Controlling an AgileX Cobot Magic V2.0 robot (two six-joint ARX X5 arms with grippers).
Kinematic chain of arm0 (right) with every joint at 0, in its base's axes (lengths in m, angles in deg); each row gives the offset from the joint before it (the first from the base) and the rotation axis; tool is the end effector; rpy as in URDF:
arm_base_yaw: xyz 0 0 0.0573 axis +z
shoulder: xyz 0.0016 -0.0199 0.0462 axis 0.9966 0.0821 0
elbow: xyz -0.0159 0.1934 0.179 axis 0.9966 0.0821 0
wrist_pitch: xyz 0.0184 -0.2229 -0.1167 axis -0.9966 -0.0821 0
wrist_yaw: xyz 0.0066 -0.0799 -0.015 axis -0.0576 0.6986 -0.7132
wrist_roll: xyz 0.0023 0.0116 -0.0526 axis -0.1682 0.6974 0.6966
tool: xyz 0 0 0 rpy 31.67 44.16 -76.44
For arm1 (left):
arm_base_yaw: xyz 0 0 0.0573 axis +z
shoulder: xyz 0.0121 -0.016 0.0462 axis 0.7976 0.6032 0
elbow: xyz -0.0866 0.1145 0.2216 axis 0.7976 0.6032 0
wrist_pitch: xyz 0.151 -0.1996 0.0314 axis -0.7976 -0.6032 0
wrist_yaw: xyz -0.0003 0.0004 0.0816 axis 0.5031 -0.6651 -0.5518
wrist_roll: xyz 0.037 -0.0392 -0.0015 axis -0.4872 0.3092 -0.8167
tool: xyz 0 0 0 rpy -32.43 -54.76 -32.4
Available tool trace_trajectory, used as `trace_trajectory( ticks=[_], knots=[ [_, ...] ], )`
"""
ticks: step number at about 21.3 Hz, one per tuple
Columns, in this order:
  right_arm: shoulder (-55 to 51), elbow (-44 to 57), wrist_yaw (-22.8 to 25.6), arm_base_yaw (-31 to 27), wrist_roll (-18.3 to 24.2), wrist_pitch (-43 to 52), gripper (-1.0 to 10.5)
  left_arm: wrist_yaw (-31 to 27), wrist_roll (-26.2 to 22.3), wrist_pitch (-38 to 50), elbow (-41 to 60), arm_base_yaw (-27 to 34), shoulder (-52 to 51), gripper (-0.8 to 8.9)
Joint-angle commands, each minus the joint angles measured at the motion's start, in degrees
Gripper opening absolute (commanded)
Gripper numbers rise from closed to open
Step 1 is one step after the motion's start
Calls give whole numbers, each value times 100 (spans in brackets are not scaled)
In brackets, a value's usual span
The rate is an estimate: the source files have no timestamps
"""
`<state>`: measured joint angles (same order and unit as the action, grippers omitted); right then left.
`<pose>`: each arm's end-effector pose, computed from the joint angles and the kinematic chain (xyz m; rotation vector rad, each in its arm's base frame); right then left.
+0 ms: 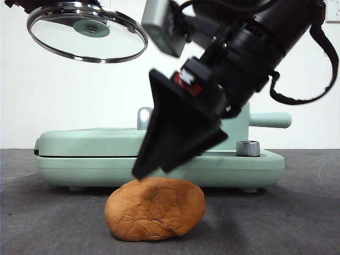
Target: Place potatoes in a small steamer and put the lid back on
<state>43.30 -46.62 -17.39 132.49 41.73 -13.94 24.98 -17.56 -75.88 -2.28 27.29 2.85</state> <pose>0.1853 0.2174 0.1861 -0.4346 0.8366 1.2761 0.2031 -0.1047 0.3281 0.0731 0.3404 -0.6790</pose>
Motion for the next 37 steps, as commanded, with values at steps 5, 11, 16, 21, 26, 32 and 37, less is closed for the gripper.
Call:
trace_trajectory(
  ticks=[5, 11, 16, 21, 26, 32, 37],
  knots=[
    [227, -72, 706, 317, 240, -160, 432, -2, -15, 166, -98, -11, -11, 16],
    [391, -72, 903, 374, 214, -221, 279, -2, -17, 166, -98, -11, -11, 16],
    [385, -72, 772, 372, 11, -481, 201, -2, -20, 166, -96, -11, -11, 16],
    [-146, -79, 688, 365, -743, -675, 201, -2, -22, 166, -98, -11, -11, 16],
    [-1311, -295, 953, 240, -1823, -1635, 201, -2, -26, 173, -98, -11, -11, 16],
    [-1705, -1602, 1506, -345, -2389, -3226, 201, -2, -85, 173, -98, -11, -11, 16],
    [-1510, -2221, 1644, -839, -2212, -3222, 201, -2, -87, 184, -98, -4, 0, 16]
  ],
)
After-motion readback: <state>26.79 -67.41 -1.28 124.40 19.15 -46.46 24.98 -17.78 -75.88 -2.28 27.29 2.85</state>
